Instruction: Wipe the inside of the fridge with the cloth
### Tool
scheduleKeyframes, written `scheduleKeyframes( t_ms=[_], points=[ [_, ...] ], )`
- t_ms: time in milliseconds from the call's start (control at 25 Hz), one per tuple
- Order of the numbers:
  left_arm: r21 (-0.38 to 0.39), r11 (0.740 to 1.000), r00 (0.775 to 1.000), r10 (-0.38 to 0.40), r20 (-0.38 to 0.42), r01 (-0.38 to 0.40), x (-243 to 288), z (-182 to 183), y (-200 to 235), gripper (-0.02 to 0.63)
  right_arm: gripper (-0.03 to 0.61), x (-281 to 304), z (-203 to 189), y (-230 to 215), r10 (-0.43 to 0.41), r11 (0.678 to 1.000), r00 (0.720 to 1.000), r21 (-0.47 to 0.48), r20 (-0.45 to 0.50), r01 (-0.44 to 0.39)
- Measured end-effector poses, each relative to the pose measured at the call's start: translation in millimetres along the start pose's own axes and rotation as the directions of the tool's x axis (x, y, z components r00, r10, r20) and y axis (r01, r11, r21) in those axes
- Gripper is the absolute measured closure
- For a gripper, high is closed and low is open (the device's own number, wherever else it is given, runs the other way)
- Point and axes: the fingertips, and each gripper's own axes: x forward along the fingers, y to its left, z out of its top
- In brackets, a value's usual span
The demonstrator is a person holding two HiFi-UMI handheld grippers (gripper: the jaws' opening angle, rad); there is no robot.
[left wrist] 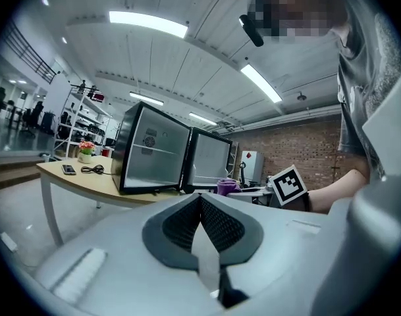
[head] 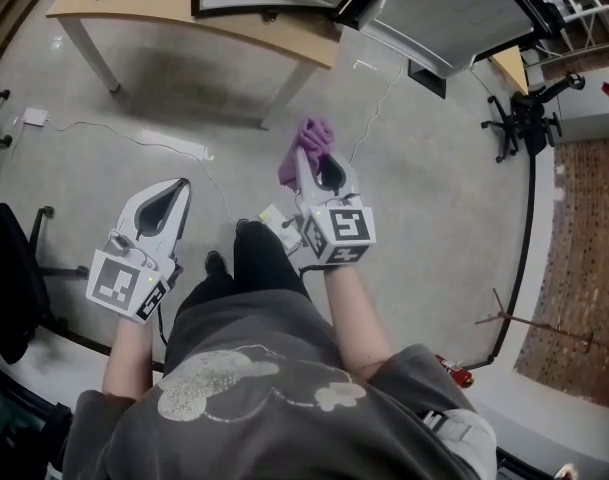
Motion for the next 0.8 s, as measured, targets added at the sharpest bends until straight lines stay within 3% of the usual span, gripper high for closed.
scheduleKeyframes(
  t_ms=[160, 360, 560, 720, 800],
  points=[
    [0.003, 1.000, 1.000, -0.011, -0.011, 0.012, -6.1, -3.7, -21.1, 0.595, 0.489, -29.2, -4.0, -9.4, -0.020, 1.000, 1.000, 0.018, -0.004, 0.020],
    [0.013, 0.999, 1.000, 0.030, 0.004, -0.030, -14.7, -3.6, -52.9, 0.595, 0.489, -52.7, -7.2, -22.3, -0.006, 1.000, 1.000, 0.024, 0.004, 0.006],
    [0.040, 0.995, 0.996, 0.089, 0.005, -0.089, -9.8, -10.7, -95.5, 0.595, 0.489, -77.9, -6.3, -30.4, 0.098, 0.995, 0.994, 0.024, 0.045, -0.099],
    [-0.032, 0.987, 0.987, 0.156, 0.043, -0.155, -0.9, -25.3, -135.6, 0.595, 0.489, -119.2, -25.3, -47.3, 0.187, 0.982, 0.982, -0.019, 0.040, -0.187],
    [-0.032, 0.984, 0.984, 0.174, 0.042, -0.172, 7.5, -35.3, -161.1, 0.595, 0.489, -144.4, -34.6, -60.9, 0.219, 0.975, 0.975, -0.035, 0.037, -0.217]
  ],
)
